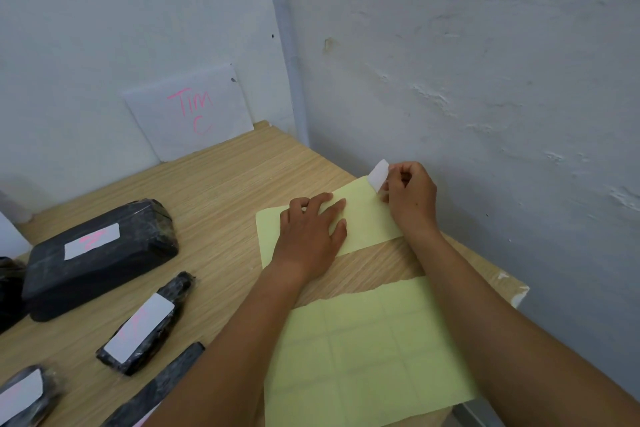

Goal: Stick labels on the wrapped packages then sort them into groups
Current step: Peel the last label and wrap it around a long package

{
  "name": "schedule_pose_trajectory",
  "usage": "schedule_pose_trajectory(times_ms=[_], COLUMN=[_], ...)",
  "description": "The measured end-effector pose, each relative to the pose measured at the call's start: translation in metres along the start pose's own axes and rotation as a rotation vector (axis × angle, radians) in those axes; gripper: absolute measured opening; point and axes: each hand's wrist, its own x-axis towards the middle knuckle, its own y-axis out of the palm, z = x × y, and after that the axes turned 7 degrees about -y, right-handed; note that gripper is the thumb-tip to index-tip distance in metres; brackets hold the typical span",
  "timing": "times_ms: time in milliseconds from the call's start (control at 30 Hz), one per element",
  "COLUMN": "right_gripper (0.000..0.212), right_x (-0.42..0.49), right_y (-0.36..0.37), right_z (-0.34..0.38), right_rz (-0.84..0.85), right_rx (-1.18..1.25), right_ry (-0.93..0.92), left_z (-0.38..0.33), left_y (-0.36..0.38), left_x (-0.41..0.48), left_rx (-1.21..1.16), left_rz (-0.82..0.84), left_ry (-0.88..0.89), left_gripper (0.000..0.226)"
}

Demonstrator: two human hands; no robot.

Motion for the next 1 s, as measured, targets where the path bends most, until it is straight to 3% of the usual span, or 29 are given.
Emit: schedule_pose_trajectory(times_ms=[167, 433, 567, 700, 867, 1000], right_gripper=[0.011, 0.01, 0.009, 0.012, 0.012, 0.03], right_x=[0.001, 0.0, -0.006, -0.012, -0.016, -0.022], right_y=[0.001, -0.001, 0.003, 0.006, 0.011, 0.019], right_z=[-0.003, 0.002, 0.002, 0.006, 0.01, 0.024], right_rz=[-0.217, -0.366, -0.205, -0.028, 0.121, 0.172], right_rx=[0.038, 0.085, -0.005, -0.132, -0.295, -0.408], right_ry=[-0.073, -0.125, -0.283, -0.4, -0.609, -0.809], left_z=[0.0, 0.0, 0.0, 0.001, -0.016, -0.03], left_y=[0.0, -0.001, -0.004, -0.02, -0.039, -0.052], left_x=[0.0, 0.001, 0.005, 0.012, 0.012, 0.009], left_rx=[-0.018, -0.009, -0.17, -0.652, -0.989, -1.225], left_rz=[0.001, -0.001, 0.043, 0.092, -0.019, 0.004], left_ry=[0.006, 0.0, -0.056, -0.175, -0.272, -0.329], left_gripper=[0.046, 0.046, 0.041, 0.027, 0.019, 0.023])
